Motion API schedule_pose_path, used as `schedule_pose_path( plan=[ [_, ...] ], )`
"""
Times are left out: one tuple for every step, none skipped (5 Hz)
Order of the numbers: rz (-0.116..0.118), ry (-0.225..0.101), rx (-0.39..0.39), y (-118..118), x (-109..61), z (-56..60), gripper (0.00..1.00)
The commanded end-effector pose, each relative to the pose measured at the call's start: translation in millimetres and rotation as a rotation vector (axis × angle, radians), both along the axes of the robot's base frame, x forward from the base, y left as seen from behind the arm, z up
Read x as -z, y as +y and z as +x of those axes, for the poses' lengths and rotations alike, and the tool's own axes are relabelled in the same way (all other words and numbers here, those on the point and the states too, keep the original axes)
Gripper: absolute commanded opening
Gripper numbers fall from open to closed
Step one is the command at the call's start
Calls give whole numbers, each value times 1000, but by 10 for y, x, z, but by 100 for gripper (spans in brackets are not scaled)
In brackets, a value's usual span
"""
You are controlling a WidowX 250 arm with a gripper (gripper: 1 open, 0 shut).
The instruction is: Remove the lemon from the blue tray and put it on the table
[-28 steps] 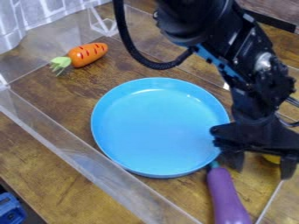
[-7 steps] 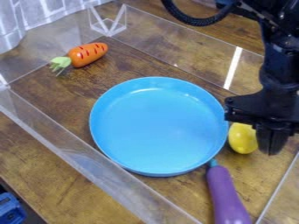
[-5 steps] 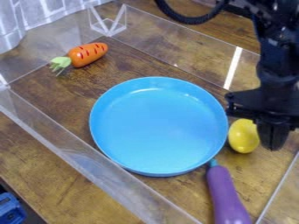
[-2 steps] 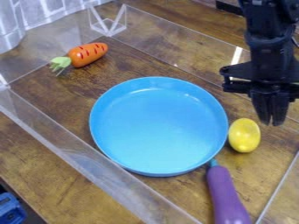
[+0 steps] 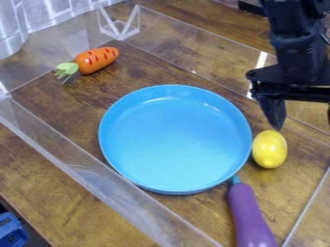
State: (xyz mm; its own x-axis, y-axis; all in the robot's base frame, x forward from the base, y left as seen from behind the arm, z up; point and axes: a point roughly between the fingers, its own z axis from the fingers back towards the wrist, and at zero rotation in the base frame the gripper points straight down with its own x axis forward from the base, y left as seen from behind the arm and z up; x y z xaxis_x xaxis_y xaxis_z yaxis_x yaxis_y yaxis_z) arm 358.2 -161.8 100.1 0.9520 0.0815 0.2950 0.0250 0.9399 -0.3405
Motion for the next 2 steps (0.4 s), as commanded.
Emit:
schedule_pose_path(
  plan=[
    [-8, -59, 16, -8, -59, 95, 100],
    [1, -59, 74, -85, 16, -8, 100]
  ],
)
